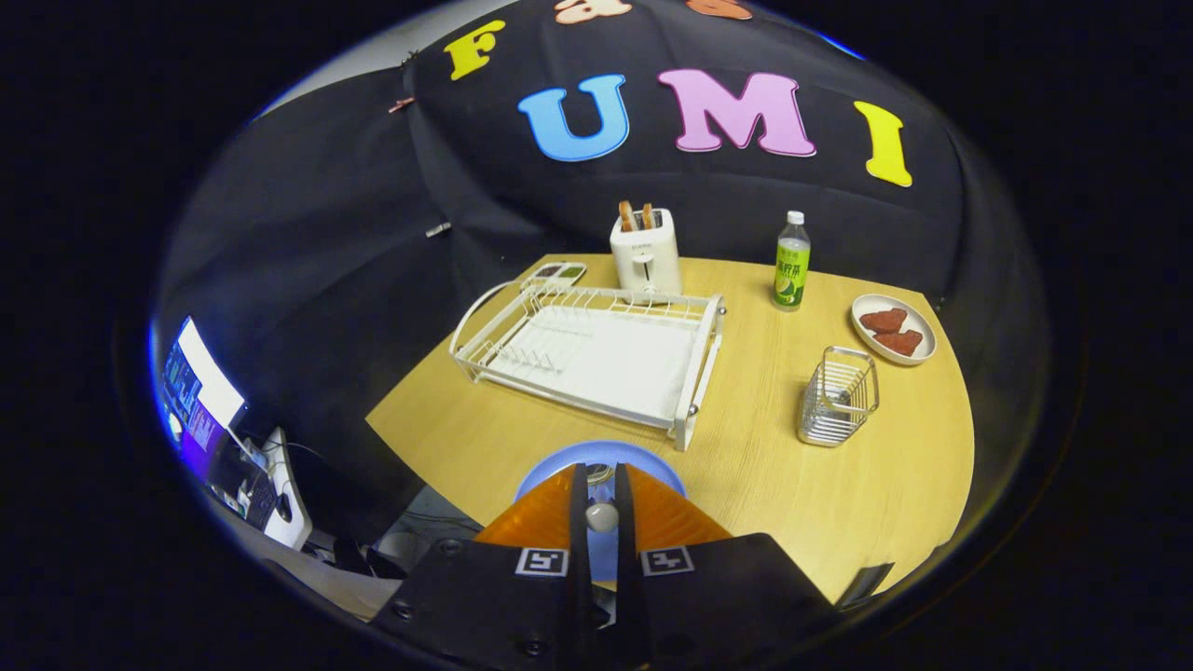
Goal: Take the plate from the dish rack, then take the spoon from the basket and place it into the plate.
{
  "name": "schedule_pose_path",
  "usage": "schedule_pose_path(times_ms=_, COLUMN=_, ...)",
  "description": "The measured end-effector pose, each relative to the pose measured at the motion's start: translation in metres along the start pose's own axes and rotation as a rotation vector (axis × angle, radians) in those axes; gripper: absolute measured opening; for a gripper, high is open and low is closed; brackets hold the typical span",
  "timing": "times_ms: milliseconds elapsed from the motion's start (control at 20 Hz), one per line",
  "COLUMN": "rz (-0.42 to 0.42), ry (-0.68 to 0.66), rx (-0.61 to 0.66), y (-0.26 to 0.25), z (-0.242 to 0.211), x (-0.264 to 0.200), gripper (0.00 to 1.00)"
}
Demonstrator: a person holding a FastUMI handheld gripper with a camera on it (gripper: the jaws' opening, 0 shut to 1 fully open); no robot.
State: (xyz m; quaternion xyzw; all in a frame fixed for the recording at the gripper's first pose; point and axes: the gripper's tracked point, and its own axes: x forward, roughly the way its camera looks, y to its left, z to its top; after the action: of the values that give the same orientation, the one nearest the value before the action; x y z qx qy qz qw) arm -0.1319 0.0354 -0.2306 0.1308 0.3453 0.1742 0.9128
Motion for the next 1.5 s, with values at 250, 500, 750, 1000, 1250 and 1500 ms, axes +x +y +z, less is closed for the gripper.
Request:
schedule_pose_path(times_ms=250, rz=-0.01, ry=0.053, rx=-0.005, y=0.014, z=-0.018, x=0.05, gripper=0.14)
schedule_pose_path(times_ms=500, rz=-0.014, ry=0.047, rx=0.052, y=0.016, z=-0.022, x=0.075, gripper=0.13)
schedule_pose_path(times_ms=750, rz=0.006, ry=0.097, rx=0.074, y=0.015, z=-0.041, x=0.077, gripper=0.14)
schedule_pose_path(times_ms=1000, rz=-0.022, ry=0.221, rx=0.063, y=0.011, z=-0.086, x=0.083, gripper=0.17)
schedule_pose_path(times_ms=1250, rz=-0.076, ry=0.274, rx=0.054, y=0.0, z=-0.108, x=0.09, gripper=0.53)
schedule_pose_path(times_ms=1500, rz=-0.099, ry=0.269, rx=0.031, y=-0.002, z=-0.108, x=0.087, gripper=0.99)
